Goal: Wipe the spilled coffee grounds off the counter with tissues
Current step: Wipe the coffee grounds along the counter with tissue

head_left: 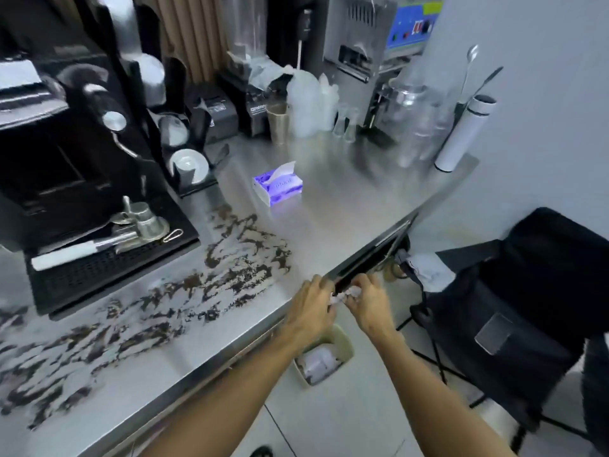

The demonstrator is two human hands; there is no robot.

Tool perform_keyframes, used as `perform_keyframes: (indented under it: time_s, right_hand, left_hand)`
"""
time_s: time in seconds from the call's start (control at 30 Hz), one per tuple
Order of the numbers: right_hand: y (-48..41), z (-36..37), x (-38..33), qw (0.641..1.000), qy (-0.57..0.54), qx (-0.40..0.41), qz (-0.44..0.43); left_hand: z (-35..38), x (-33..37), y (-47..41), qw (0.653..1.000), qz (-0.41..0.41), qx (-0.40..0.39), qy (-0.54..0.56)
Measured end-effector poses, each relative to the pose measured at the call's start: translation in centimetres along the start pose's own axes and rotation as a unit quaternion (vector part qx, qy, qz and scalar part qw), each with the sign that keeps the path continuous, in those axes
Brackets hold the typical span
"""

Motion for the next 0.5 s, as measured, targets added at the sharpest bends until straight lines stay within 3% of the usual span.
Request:
perform_keyframes:
  time_s: [0.13,0.33,0.5]
  right_hand:
    - [1.6,5.8,7.9,0.998,0.016,-0.013,0.066]
    - [4.0,18.2,17.1,0.992,0.034,-0.03,0.116]
    - [5.7,23.5,20.5,0.991,0.047,-0.039,0.116]
  left_hand:
    - [9.7,-1.3,0.8,0.998,0.008,-0.057,-0.029]
    - [24.5,-8.6,2.4,0.992,-0.002,-0.117,-0.039]
    - [30.4,-11.2,2.6,0.991,0.015,-0.133,-0.01]
Point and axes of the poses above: each hand's wrist, its own y-axis away from the middle knuckle, its own z-axis out of the palm, x = y × z, the point moved 10 cm from there along -y, towards the middle knuckle, and after that the axes turned 11 degrees about x, right-handed, at the moved point
